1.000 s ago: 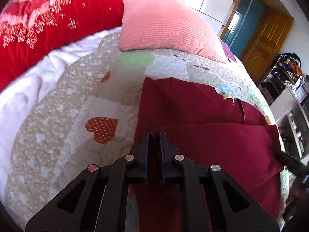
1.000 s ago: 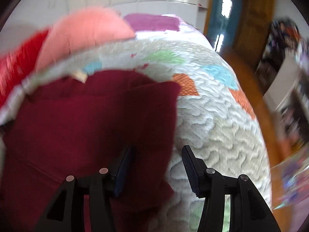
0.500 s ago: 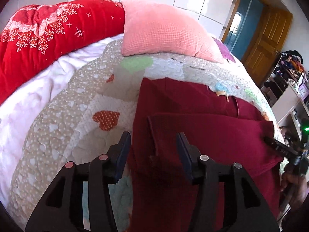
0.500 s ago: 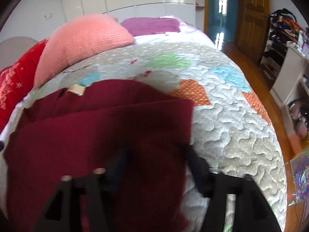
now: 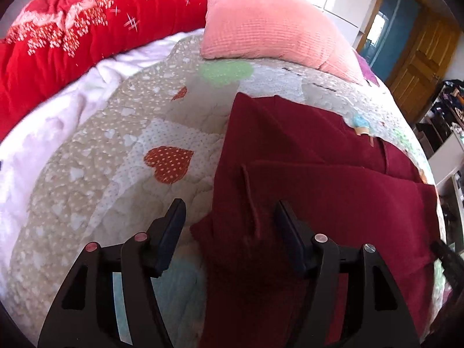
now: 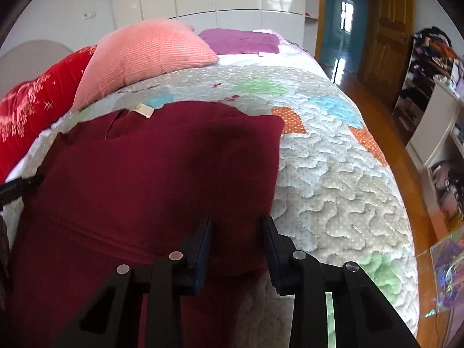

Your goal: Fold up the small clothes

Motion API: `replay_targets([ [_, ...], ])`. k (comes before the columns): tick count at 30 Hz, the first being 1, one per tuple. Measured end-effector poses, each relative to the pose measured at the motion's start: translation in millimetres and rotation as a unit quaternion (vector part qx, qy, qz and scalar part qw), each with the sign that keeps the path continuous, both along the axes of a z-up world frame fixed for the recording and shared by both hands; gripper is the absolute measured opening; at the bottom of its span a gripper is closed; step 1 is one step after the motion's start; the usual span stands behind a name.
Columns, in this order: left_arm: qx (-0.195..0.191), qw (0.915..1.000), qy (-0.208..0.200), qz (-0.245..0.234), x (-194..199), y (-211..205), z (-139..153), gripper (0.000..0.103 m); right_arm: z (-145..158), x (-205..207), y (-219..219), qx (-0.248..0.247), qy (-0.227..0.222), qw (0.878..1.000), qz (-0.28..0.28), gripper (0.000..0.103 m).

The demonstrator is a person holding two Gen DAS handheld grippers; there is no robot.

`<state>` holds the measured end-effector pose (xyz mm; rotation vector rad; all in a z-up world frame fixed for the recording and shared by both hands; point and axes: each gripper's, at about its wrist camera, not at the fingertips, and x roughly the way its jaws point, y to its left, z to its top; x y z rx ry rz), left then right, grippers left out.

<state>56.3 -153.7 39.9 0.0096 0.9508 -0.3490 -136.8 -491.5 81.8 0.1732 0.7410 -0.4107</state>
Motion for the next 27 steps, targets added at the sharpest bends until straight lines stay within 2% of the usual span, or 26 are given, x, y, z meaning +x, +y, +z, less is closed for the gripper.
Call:
replay_targets([
  [5,0.008,0.9994,-0.032,-0.014,-31.3,7.4,19.6,0.064,19.0,-29.3,19.8,0.021,-0.033,0.999,0.017,0.033],
  [7,0.007,0.9991,-0.038,-0.02,-43.4,9.8,24.9,0.064,18.7,-36.9,30.8,0.022,-0.034,0.999,0.028,0.037],
  [8,0.006,0.999,-0.04,-0.022,-48.9,11.4,26.8,0.064,16.1,-39.4,35.5,0.023,-0.031,0.999,0.032,0.045],
  [9,0.006,0.9989,-0.041,-0.024,-53.2,12.2,28.1,0.064,13.5,-41.1,39.5,0.024,-0.028,0.999,0.035,0.048],
  [13,0.013,0.9984,-0.046,-0.03,-68.7,16.9,31.7,0.064,6.3,-42.6,45.8,0.036,-0.021,0.999,0.03,0.048],
  [21,0.0,0.9996,-0.021,-0.018,-53.2,13.0,19.6,0.064,13.7,-53.8,43.6,0.048,-0.045,0.998,0.019,0.048],
  [27,-0.004,0.9999,-0.014,-0.004,-29.3,4.0,8.4,0.064,20.4,-34.4,32.4,0.053,-0.069,0.996,0.009,0.049],
])
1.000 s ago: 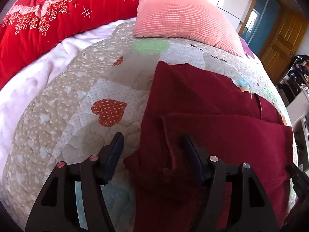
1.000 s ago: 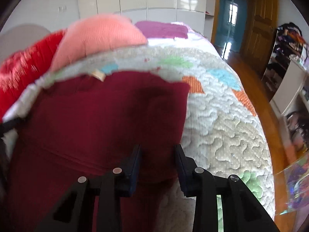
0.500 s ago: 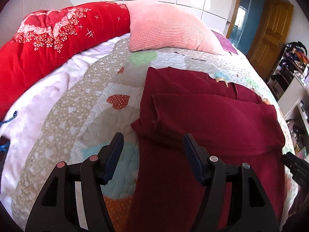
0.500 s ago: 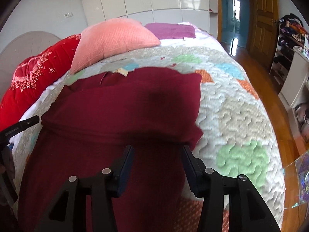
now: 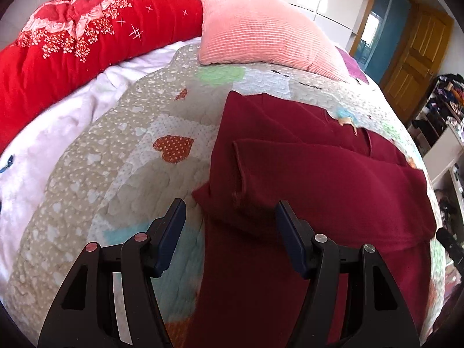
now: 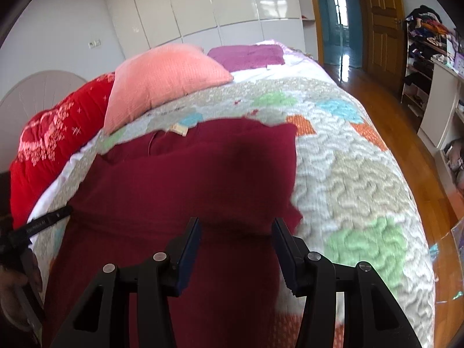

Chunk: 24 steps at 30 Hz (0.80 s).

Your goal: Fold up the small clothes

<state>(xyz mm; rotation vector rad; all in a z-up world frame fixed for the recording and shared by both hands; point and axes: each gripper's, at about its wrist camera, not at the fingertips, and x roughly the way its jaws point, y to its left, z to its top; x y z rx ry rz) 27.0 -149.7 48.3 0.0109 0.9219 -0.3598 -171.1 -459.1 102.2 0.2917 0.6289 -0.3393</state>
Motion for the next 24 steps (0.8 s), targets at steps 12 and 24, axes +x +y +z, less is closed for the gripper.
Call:
replay_targets([
  [12,0.0,0.9996,0.028,0.004,12.8,2.0,-10.4,0.071,-23.5,15.4,-8.4,-0.008,0.048,0.999,0.012,0.051],
  [24,0.016,0.9977,0.027,-0.061,-80.2,49.8,12.5,0.071,-34.9,-108.8,10.4,0.07,0.035,0.996,0.031,0.068],
])
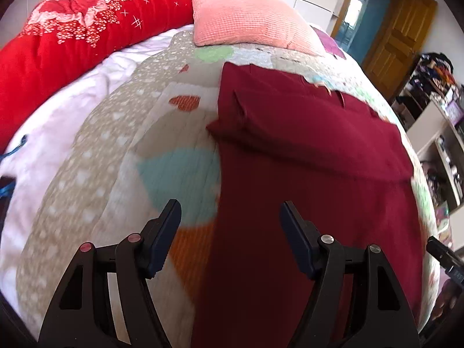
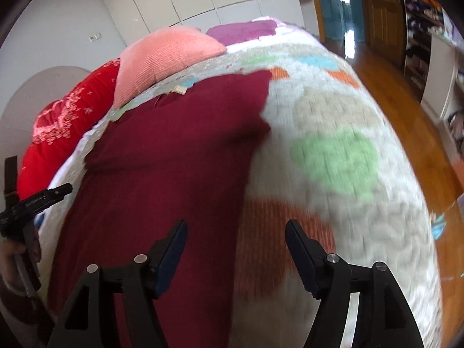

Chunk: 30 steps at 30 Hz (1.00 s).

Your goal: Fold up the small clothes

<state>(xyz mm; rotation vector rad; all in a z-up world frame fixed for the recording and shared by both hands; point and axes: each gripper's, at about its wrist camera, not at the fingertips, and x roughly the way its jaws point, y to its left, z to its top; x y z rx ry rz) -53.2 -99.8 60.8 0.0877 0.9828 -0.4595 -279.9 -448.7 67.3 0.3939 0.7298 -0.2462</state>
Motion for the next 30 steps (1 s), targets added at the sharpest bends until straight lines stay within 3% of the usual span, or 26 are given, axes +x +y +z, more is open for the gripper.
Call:
replay_targets([
  [5,0.008,1.0,-0.004,-0.001,-41.3,13.3,-0.7,0.071,-13.5,-34.7,21.8,0.011,-0.001,0.999,0.033,0.068],
  [13,-0.013,0.9995,0.019,0.023,-77.1,33.1,-9.3,0.071,-33.9,-36.5,40.5,0.044,-0.037,0.998,0.022,0.07],
  [14,-0.014,0.9994,0.021,0.025,-78.7,34.9,-9.9,0.071,-34.5,-35.2,43.8,0.04,-0.035,0.998,0.022,0.067],
  [18,-0.014,0.9992,0.019,0.033,-86.6,40.6,-10.1,0.071,-31.6,-31.3,54.9,0.009,-0.024,0.999,0.029,0.024],
  [20,-0.014,0.9991,0.019,0.034,-89.0,43.0,-10.2,0.071,-31.5,-33.9,54.3,0.007,-0.027,0.999,0.031,0.013],
  [24,-0.01,0.9989,0.023,0.04,-92.0,47.2,-10.8,0.071,-29.9,-42.5,50.6,0.012,-0.042,0.999,0.027,0.01],
  [27,-0.009,0.9988,0.025,0.041,-94.4,50.8,-11.1,0.071,-21.1,-50.2,52.1,-0.024,-0.041,0.999,0.015,0.008],
  [30,-0.009,0.9987,0.025,0.044,-94.5,54.1,-12.7,0.071,-15.4,-53.6,47.7,-0.028,-0.038,0.999,0.014,0.008],
])
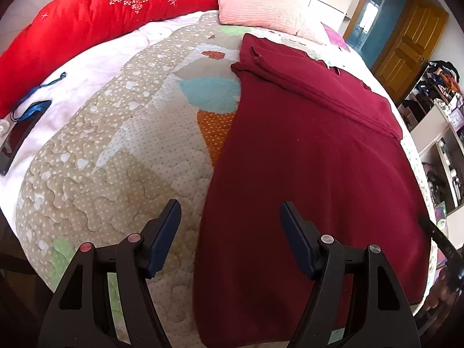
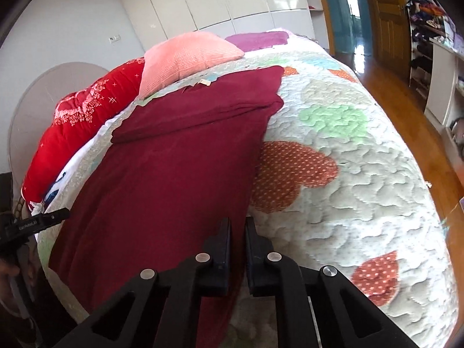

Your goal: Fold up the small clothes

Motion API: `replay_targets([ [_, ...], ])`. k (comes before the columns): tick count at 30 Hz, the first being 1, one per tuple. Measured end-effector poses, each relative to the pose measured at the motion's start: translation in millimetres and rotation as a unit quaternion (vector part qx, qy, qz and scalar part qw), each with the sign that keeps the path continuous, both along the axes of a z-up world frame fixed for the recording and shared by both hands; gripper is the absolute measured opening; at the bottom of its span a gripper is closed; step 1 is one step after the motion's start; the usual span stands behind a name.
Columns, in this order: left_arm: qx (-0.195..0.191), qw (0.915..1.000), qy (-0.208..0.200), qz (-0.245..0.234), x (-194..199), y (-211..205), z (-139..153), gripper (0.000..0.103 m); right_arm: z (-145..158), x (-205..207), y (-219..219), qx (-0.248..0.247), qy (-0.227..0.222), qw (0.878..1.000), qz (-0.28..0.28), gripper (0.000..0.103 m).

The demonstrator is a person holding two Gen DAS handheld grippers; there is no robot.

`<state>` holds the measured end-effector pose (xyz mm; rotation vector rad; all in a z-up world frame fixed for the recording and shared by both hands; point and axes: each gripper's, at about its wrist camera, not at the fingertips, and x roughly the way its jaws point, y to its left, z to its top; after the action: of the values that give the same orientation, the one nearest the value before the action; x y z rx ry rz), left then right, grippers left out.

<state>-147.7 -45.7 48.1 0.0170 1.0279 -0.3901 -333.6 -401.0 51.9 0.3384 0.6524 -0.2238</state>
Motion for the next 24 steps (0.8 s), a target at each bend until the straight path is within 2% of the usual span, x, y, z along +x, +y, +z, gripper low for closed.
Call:
replay_targets([
  [4,-0.003,0.9999,0.012,0.0,-3.0,4.4,-4.2,0.071,-9.8,3.3,-2.7,0.011,0.022,1.0,0.001,0.008],
  [7,-0.007,0.9998,0.019,-0.006,-6.7,12.3,-6.0,0.071,-8.7,-8.5,-7.5,0.049,0.008,0.999,0.008,0.008],
  [8,-0.01,0.9997,0.022,-0.005,-7.4,15.8,-6.8,0.071,-8.2,-12.8,-9.5,0.066,0.004,0.998,0.012,0.012],
  [10,-0.024,0.9992,0.033,-0.001,-8.1,24.2,-9.5,0.071,-10.3,-23.9,-14.8,0.101,0.002,0.994,0.026,0.027],
  [11,-0.032,0.9987,0.04,0.0,-8.7,28.1,-10.9,0.071,-12.9,-31.4,-16.4,0.113,0.002,0.993,0.034,0.046],
  [12,-0.037,0.9984,0.043,0.001,-9.2,30.6,-12.0,0.071,-16.0,-39.8,-16.8,0.121,0.0,0.992,0.042,0.054],
  [17,-0.033,0.9985,0.045,-0.003,-16.0,31.6,-15.0,0.071,-29.6,-64.3,-4.0,0.134,-0.001,0.987,0.086,0.055],
  [19,-0.033,0.9983,0.048,-0.006,-19.9,30.4,-16.7,0.075,-32.0,-66.9,2.8,0.132,-0.001,0.986,0.103,0.057],
  [24,-0.03,0.9983,0.048,-0.014,-28.9,25.4,-20.1,0.08,-35.9,-64.5,18.7,0.124,-0.004,0.981,0.148,0.068],
])
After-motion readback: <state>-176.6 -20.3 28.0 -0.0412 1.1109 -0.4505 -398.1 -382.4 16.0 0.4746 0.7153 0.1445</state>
